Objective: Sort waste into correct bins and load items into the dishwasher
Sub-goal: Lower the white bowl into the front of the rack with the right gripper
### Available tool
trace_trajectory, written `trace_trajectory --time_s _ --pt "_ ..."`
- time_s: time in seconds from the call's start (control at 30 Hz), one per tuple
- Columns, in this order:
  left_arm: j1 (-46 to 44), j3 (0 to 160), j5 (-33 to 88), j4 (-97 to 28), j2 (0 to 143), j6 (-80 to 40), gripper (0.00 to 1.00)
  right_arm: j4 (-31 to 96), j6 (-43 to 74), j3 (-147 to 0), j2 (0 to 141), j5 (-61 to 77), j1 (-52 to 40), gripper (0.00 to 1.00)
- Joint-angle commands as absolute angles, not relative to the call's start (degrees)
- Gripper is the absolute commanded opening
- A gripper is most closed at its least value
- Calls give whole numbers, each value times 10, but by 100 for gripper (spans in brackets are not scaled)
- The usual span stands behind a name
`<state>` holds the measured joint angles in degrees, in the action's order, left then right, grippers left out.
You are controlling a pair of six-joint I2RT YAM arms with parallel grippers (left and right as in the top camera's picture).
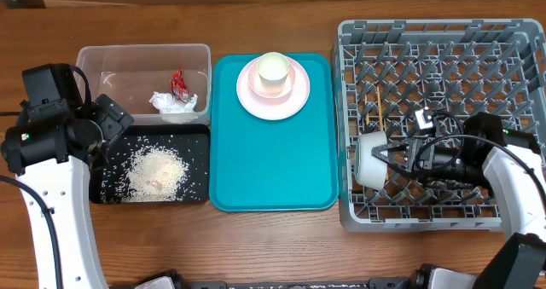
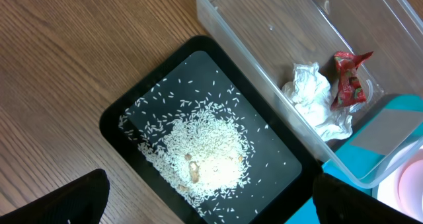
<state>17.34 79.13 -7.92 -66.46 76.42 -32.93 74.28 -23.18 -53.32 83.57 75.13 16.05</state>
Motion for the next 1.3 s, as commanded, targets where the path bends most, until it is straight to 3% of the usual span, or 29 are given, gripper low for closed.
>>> trace_trajectory --time_s 0.0,0.3,0.57,1.13,1.27 --pt "175 800 -77 -664 768 -336 100 743 -242 -529 823 708 169 4" --pt "175 800 -77 -664 768 -336 100 806 -249 -529 823 754 185 4" --pt "175 800 -77 -664 768 -336 100 893 -364 -529 823 799 185 4" --pt "175 800 -77 -664 768 -336 100 849 -380 -428 823 817 185 4" --pt "175 800 -77 -664 768 -336 100 818 -377 -428 823 795 186 8"
